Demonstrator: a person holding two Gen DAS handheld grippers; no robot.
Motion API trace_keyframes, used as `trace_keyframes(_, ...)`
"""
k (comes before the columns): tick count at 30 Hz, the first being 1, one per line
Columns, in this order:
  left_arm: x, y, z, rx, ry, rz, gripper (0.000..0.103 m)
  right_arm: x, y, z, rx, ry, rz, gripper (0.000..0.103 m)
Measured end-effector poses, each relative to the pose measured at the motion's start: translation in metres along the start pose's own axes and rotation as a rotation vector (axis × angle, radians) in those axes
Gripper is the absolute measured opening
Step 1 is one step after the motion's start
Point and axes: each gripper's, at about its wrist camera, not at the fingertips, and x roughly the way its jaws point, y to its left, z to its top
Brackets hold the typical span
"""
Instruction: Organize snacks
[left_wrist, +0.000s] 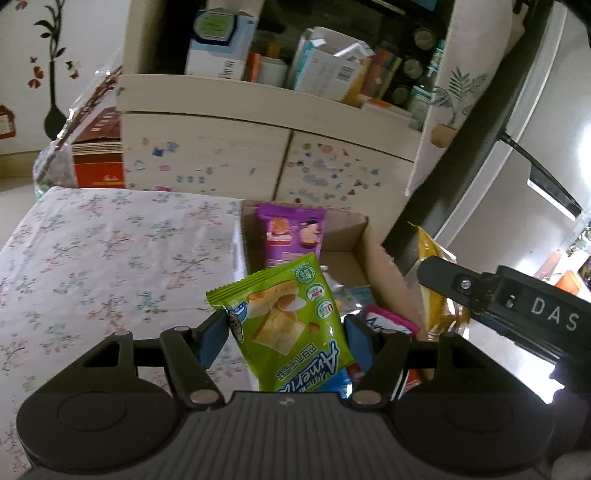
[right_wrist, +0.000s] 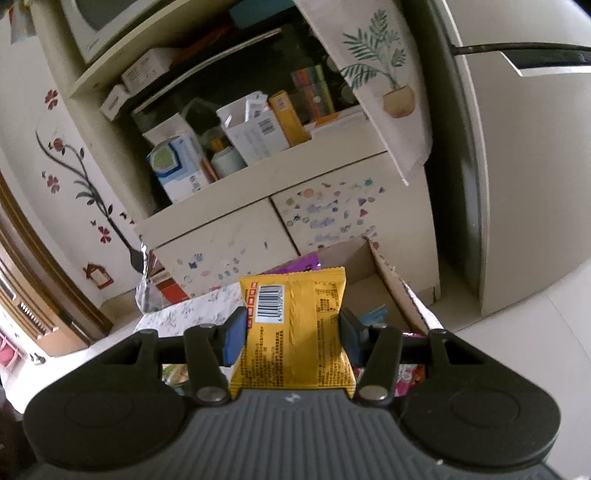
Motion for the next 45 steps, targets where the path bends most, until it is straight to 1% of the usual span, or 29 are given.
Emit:
trace_keyframes(5,0.013,-0.020,0.004,0.014,0.007,-0.014,0.073,0.001,-0.008,0.003,0.046,-0.002,0.005,0.053)
trace_keyframes(7,0.018,-0.026,0.004,0.011,0.014,-0.014,0.073,0.002,-0.010,0.004,0.052,-0.005,-0.015,0.055)
trace_keyframes(8,0.021,-0.028,0.004,0.012,0.020,-0.012,0.074,0.004,-0.012,0.004,0.059,-0.004,-0.023,0.056)
trace_keyframes(9,0.022,-0.030,0.004,0.014,0.024,-0.007,0.079,0.005,-0.015,0.005,0.076,-0.003,-0.028,0.057)
trace_keyframes(10,0.023,-0.032,0.004,0.016,0.028,0.005,0.084,0.006,-0.018,0.005,0.094,-0.002,-0.026,0.060)
trace_keyframes(11,0.023,-0.034,0.004,0.018,0.029,0.027,0.092,0.007,-0.021,0.006,0.121,0.001,-0.015,0.063)
trace_keyframes(12,0.021,-0.034,0.003,0.019,0.023,0.041,0.096,0.007,-0.024,0.006,0.147,0.003,-0.001,0.071)
trace_keyframes(13,0.018,-0.034,0.003,0.022,0.014,0.046,0.096,0.007,-0.027,0.006,0.171,0.006,0.020,0.076)
trace_keyframes(15,0.014,-0.035,0.003,0.028,0.011,0.049,0.100,0.006,-0.029,0.006,0.197,0.009,0.065,0.079)
trace_keyframes(16,0.012,-0.036,0.003,0.032,0.020,0.060,0.102,0.006,-0.029,0.006,0.196,0.008,0.073,0.079)
trace_keyframes(18,0.009,-0.038,0.003,0.045,0.032,0.083,0.102,0.003,-0.028,0.006,0.189,0.000,0.071,0.079)
trace_keyframes(20,0.003,-0.039,0.000,0.063,0.030,0.097,0.103,0.001,-0.029,0.007,0.193,-0.007,0.068,0.082)
trace_keyframes(21,0.001,-0.039,-0.001,0.073,0.034,0.115,0.103,-0.001,-0.030,0.007,0.194,-0.009,0.069,0.084)
trace_keyframes(23,-0.003,-0.038,-0.005,0.081,0.042,0.144,0.103,-0.002,-0.029,0.006,0.185,-0.009,0.064,0.085)
trace_keyframes(28,-0.011,-0.031,-0.010,0.057,0.067,0.171,0.103,-0.008,-0.027,0.003,0.154,-0.006,0.013,0.091)
trace_keyframes(36,-0.026,-0.029,-0.016,0.073,0.072,0.207,0.103,-0.014,-0.025,-0.004,0.078,0.002,-0.135,0.093)
trace_keyframes(45,-0.038,-0.024,-0.025,0.091,0.077,0.258,0.103,-0.028,-0.022,-0.023,0.022,0.026,-0.190,0.096)
